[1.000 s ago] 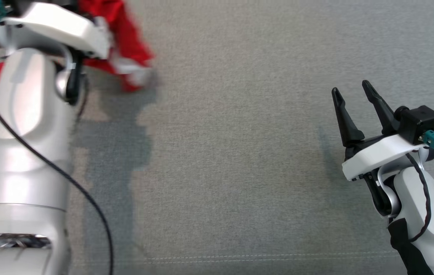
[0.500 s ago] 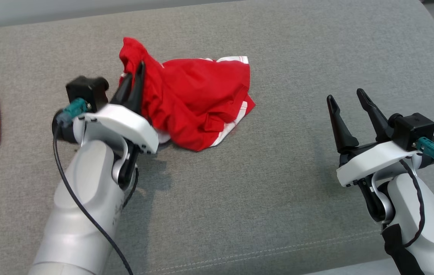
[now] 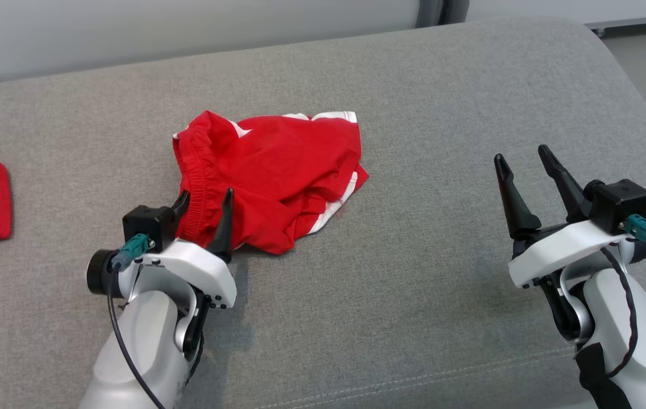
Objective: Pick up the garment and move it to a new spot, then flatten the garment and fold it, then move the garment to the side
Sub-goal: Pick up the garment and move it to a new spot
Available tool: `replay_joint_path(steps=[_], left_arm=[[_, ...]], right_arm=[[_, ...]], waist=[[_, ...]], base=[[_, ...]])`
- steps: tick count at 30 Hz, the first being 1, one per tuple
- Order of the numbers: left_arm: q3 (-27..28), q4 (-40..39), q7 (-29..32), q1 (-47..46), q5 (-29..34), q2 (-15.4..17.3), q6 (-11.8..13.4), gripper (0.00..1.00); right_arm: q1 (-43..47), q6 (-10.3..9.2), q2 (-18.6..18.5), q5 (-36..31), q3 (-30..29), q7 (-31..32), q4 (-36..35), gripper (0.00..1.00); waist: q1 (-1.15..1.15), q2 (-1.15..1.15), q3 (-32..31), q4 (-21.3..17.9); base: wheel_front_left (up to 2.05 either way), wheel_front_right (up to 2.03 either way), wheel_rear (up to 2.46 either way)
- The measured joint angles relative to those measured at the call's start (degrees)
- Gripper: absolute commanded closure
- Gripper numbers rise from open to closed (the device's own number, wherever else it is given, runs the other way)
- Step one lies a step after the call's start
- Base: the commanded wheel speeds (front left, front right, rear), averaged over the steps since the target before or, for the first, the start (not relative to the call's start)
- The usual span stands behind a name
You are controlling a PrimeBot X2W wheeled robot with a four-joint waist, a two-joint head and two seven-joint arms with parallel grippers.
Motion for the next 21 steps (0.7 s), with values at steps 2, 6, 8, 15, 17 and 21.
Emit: replay_joint_path(steps=[2,6,8,15,17,21], left_arm=[[0.54,-1.69,0.0,2.1,1.15,0.01,0.52,0.0],[1.65,-6.06,-0.15,5.81,3.56,0.6,1.7,0.0],[2.6,-7.81,-0.19,7.55,4.38,1.14,1.98,0.0],[5.21,-12.69,-0.24,14.37,6.98,1.68,2.65,0.0],[6.01,-14.08,-0.24,16.09,7.34,1.69,2.89,0.0],[7.32,-16.46,-0.25,18.94,8.53,1.79,3.18,0.0]], right_arm=[[0.76,0.0,0.01,0.0,-0.21,0.0,0.09,0.0],[1.85,0.0,0.11,-0.01,-0.87,0.0,0.07,0.0],[2.54,0.0,0.2,-0.03,-1.41,0.0,0.07,0.0],[5.18,0.0,0.68,-1.27,-4.49,0.0,-0.86,0.0],[6.09,0.0,0.74,-1.57,-5.12,0.0,-0.94,0.0],[7.33,0.0,0.88,-2.0,-6.11,0.0,-1.33,0.0]], waist=[[0.0,0.0,-1.02,0.54],[0.0,0.0,-2.92,1.72],[0.0,0.0,-3.78,2.27],[0.0,0.0,-6.88,3.43],[0.0,0.0,-7.84,3.64],[0.0,0.0,-9.21,3.75]], base=[[0.0,0.0,0.0],[0.0,0.0,0.0],[0.0,0.0,0.0],[0.0,0.0,0.0],[0.0,0.0,0.0],[0.0,0.0,0.0]])
